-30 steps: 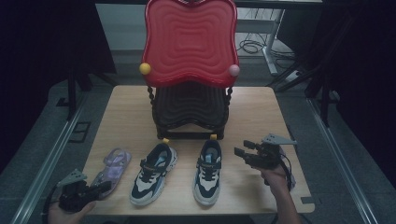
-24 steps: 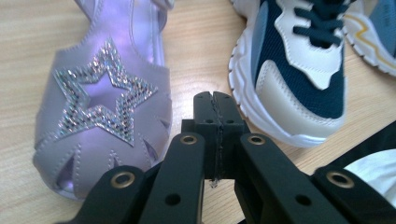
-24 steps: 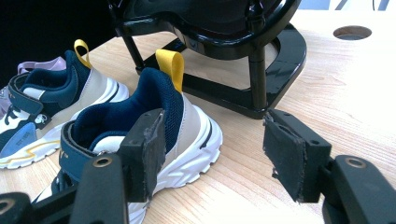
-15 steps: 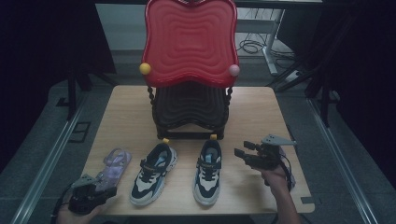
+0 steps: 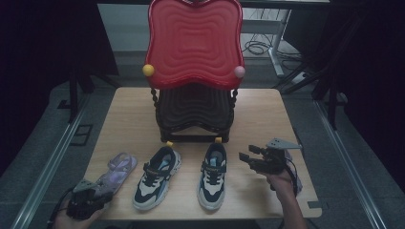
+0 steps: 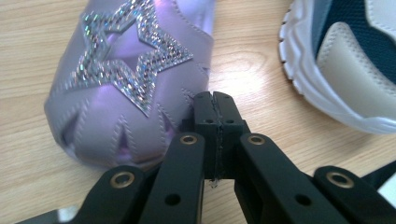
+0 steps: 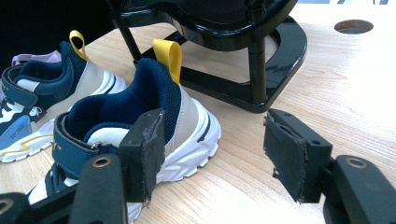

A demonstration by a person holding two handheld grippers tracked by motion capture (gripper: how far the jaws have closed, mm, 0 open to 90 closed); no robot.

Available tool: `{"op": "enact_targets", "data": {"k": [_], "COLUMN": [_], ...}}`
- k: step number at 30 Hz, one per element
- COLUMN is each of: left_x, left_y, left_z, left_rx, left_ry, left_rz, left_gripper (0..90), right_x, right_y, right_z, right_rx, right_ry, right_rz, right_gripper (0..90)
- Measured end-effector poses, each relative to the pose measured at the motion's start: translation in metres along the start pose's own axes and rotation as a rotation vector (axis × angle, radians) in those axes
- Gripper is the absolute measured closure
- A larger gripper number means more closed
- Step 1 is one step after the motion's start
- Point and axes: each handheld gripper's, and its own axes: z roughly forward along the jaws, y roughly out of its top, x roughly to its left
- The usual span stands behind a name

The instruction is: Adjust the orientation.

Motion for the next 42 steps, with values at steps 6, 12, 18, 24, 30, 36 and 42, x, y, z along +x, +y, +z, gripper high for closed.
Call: {"op": "enact_targets", "data": {"k": [6,12,18,24,30,36,42], "left_x": [0.003,0.006,0.005,0.014,0.022,0.026,0.039], "left_y": [0.0,0.002,0.004,0.006,0.008,0.004,0.011], "left_z": [-0.001,-0.003,-0.003,-0.005,-0.006,-0.008,-0.006], "left_rx": [-0.002,-0.002,0.018,0.019,0.031,0.034,0.034], "left_ry": [0.005,0.015,0.042,0.088,0.063,0.103,0.124], "left_rz": [-0.012,-0.006,0.019,0.004,-0.005,-0.017,-0.04], "left_gripper": [90.0,90.0,90.0,90.0,90.0,90.0,90.0], "right_x": [0.0,0.0,-0.001,-0.002,-0.001,-0.003,-0.003], "right_y": [0.0,-0.001,-0.002,-0.003,-0.003,-0.004,-0.004], "right_z": [0.0,0.0,0.001,0.001,0.001,0.0,0.001], "right_rx": [0.001,0.004,0.005,0.008,0.009,0.005,0.008], "right_ry": [-0.002,-0.004,-0.007,-0.013,-0.014,-0.018,-0.016], "right_rz": [0.0,-0.001,-0.001,0.004,0.002,0.008,0.009], "right_gripper": [38.4,38.1,38.0,37.7,37.5,37.5,37.5]}}
